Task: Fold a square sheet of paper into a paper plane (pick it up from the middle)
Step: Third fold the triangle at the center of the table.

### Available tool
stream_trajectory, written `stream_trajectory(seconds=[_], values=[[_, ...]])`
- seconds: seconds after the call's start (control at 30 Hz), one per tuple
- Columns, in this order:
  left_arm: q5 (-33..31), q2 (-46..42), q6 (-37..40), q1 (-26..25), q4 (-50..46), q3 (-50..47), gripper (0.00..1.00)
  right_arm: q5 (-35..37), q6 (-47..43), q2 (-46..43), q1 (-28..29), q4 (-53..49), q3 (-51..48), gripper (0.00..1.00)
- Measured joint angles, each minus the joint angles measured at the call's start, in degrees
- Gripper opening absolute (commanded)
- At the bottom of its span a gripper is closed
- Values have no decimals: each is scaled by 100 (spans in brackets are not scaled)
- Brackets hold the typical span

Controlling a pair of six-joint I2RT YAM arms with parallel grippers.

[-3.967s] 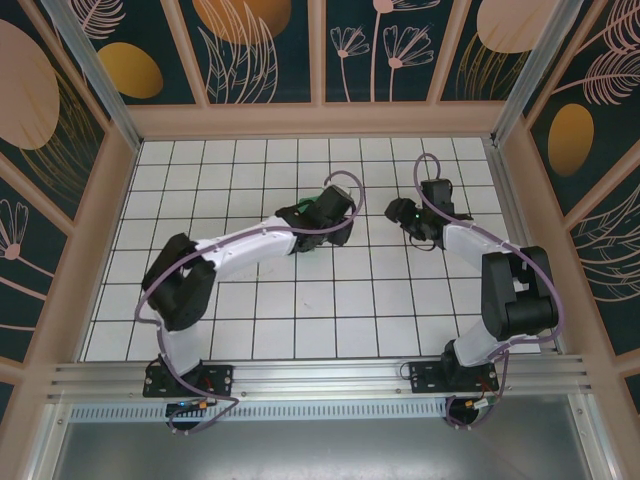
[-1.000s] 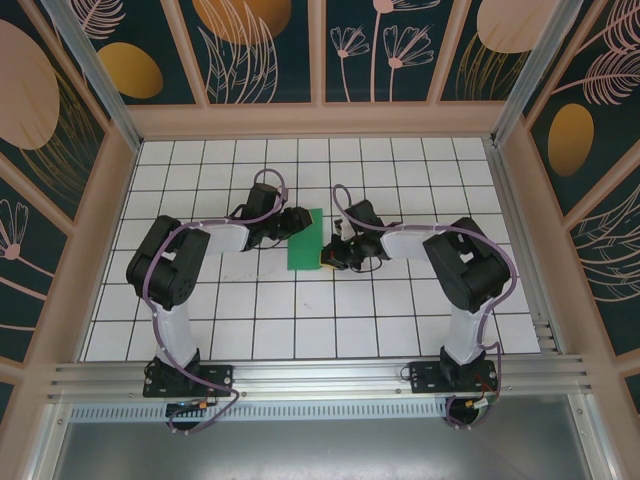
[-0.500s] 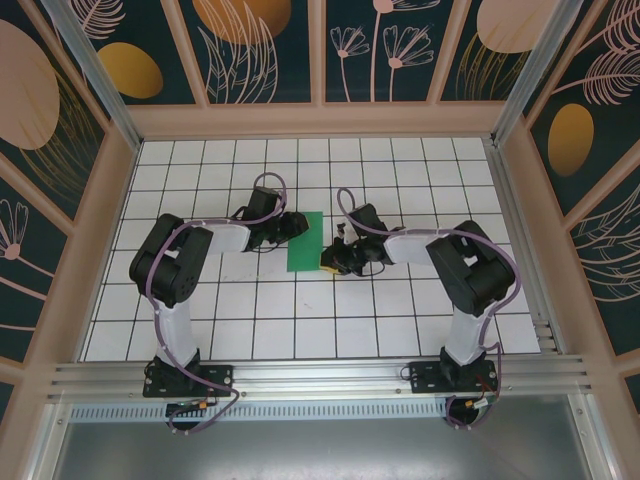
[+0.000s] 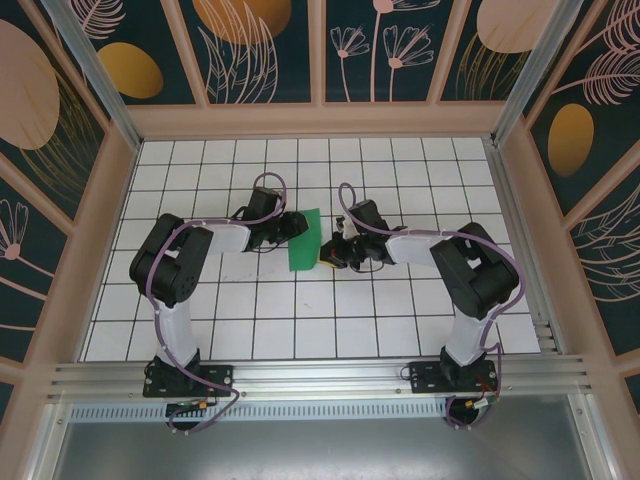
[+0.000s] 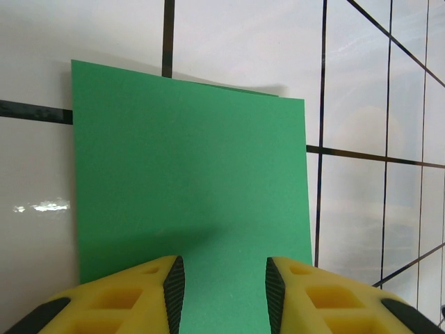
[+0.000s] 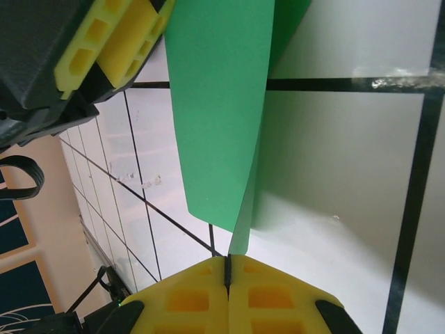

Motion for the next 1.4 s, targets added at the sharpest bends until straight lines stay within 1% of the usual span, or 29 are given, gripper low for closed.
stream_trajectory(seconds=[0.17, 0.53, 0.73, 0.83, 1.17, 1.27, 1.4], values=[[0, 0, 0, 0, 0, 0, 39, -83, 15, 48, 0, 109, 160, 0], [37, 0, 2, 0, 0, 0, 40, -76, 13, 643, 0, 278, 833, 0], [249, -15, -2, 0, 9, 0, 42, -13, -9, 870, 0, 275, 949, 0], [254, -111, -2, 0, 11, 2, 43, 55, -33, 892, 0, 273, 949, 0], [-334, -229, 166, 42, -223, 181, 41, 116, -136, 892, 0, 256, 949, 0], [-417, -133, 216, 55, -326, 240, 38, 116, -146, 892, 0, 256, 949, 0], [-496, 4, 247, 55, -470, 251, 36, 105, -160, 892, 2, 271, 949, 0]])
